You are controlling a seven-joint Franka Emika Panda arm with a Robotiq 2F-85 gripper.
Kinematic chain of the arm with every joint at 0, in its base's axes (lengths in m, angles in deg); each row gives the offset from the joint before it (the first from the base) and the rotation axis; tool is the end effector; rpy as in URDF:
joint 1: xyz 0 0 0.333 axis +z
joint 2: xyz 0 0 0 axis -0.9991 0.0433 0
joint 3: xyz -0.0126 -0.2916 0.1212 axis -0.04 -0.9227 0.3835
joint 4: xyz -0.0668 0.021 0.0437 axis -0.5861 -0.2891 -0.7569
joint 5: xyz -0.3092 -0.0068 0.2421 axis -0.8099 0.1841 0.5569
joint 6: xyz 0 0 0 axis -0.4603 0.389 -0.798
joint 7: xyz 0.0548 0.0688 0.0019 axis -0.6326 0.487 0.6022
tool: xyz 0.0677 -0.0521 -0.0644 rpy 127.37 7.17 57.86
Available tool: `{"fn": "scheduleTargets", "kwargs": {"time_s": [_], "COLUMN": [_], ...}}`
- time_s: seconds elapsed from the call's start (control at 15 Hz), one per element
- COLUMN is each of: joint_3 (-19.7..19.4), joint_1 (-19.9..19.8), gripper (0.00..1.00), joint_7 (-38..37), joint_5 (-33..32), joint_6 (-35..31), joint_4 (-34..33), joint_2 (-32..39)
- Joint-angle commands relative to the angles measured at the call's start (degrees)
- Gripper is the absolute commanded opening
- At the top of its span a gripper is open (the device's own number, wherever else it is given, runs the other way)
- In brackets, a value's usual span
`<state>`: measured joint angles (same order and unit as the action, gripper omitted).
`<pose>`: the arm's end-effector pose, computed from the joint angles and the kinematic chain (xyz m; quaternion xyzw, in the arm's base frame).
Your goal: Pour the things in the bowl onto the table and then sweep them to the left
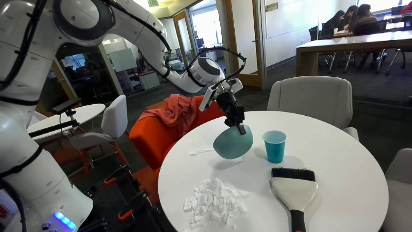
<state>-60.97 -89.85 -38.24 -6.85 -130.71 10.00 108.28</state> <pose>0.6301 -0.1375 0.1828 0.9044 -0.0576 -0.1437 0.3976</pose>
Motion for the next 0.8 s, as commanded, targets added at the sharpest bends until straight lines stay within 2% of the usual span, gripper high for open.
{"fn": "scheduleTargets", "kwargs": {"time_s": [0.0, 0.33, 0.53, 0.73], "joint_3": [-0.27, -0.27, 0.73, 2.83], "joint_1": [-0.36, -0.68, -1.29, -2.27], "gripper": [0.02, 0.02, 0.02, 0.02], "joint_7": [0.05, 3.05, 9.16, 19.98], "joint_5": [1.28, 3.03, 8.55, 17.94], "joint_6": [-9.66, -24.92, -30.98, -32.38], "joint_4": [-0.44, -1.93, -3.8, -7.25], "joint_2": [0.31, 1.19, 2.45, 4.86]}}
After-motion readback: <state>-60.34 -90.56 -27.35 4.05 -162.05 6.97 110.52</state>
